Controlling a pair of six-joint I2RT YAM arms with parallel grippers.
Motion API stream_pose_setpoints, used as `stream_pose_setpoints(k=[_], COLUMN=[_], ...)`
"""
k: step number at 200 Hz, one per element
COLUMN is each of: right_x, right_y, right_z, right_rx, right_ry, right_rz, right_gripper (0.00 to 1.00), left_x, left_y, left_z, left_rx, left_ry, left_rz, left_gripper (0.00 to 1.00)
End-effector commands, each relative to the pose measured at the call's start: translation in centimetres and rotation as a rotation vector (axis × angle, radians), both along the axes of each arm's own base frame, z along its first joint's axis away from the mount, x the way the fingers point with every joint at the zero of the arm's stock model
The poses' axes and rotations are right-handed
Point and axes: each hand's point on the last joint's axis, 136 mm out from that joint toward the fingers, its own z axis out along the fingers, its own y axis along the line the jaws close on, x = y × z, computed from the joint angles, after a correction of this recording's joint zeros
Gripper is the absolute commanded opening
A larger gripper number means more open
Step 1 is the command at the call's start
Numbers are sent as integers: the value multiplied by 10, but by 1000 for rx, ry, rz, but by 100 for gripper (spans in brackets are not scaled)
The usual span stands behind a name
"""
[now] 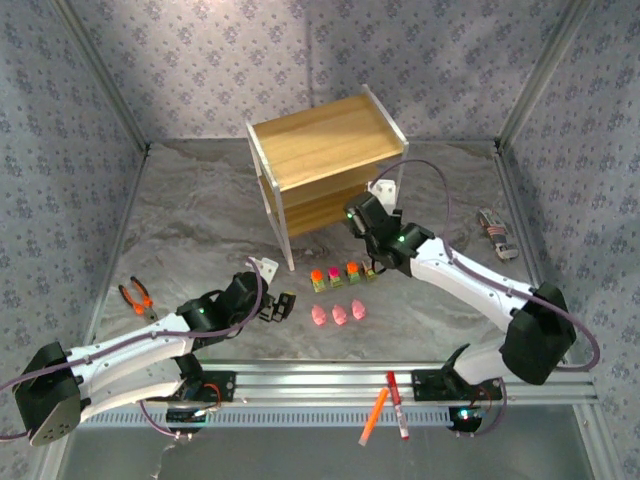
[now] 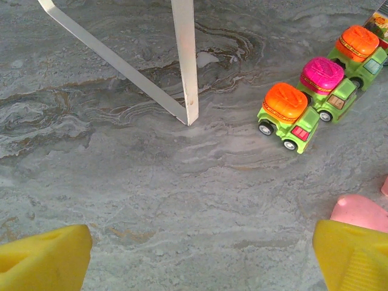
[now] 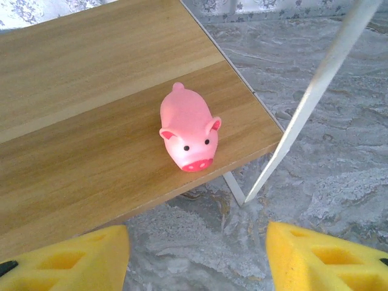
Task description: Place and organize the plastic toys onto the shelf
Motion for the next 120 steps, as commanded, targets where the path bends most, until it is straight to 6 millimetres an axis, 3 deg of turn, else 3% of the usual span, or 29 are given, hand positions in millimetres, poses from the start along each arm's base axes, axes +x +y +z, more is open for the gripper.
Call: stream_pose_setpoints(k=[1,47,120], right_x=[-14,-39,-86], right_y=[-14,-18,-2], right_z=[2,-3,-11], right_rx=[-18,10,-22], right_ry=[1,13,22], right_rz=[-30,14,171], right_gripper=[63,62,62], left_x=[2,1,1], left_y=[-2,-5,-7], left_z=[10,10,11], left_rx=[-9,-14,-17], left_ry=[-26,-21,-20], left_rz=[-3,-15,-23], left_gripper=[94,94,94])
